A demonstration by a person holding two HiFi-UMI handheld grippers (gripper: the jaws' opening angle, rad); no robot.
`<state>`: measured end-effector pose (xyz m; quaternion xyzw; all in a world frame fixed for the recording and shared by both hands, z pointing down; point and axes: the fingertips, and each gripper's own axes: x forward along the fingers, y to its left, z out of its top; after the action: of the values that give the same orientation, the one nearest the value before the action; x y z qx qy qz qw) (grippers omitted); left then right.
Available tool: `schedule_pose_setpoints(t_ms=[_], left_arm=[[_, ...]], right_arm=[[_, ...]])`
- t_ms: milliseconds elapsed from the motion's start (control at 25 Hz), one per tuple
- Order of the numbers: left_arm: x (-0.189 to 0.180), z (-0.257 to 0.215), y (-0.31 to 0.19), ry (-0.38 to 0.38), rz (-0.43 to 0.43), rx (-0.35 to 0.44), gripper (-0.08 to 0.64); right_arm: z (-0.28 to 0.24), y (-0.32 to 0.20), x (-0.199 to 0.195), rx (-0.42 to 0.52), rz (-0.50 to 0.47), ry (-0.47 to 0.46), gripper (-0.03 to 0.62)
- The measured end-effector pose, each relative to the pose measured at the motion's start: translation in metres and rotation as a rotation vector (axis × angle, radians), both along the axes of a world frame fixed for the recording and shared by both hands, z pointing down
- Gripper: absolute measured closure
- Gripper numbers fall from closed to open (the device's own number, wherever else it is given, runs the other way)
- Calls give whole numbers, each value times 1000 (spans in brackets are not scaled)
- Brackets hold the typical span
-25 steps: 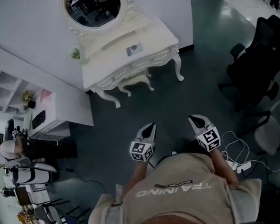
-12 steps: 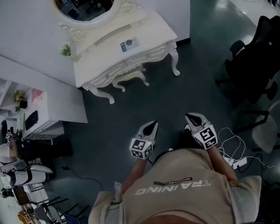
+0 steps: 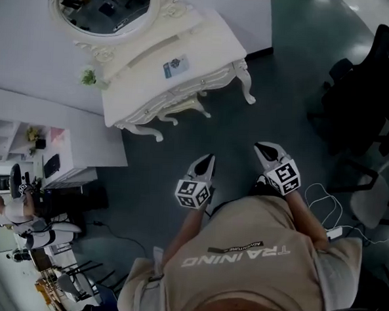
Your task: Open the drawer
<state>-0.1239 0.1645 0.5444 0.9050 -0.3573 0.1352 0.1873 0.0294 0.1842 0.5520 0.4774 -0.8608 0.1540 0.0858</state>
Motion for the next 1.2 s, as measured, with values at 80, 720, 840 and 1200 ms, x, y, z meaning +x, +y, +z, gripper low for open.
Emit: schedule_pose_setpoints(t_ms=[80,720,840,1200], left_arm=[[21,1,-19,2,-11,-2,552],[90,60,-164,-56,155,-63,552],[92,57,-198,-63,190,-57,552],[79,80,-308,-71,231,-73,552]], right_arm=[[7,-14,12,-1,-35,37,589],[40,-135,65,-138,21,87,589],[28,-177,63,-134,39,101,589],[-6,-339,38,-39,13,149,589]])
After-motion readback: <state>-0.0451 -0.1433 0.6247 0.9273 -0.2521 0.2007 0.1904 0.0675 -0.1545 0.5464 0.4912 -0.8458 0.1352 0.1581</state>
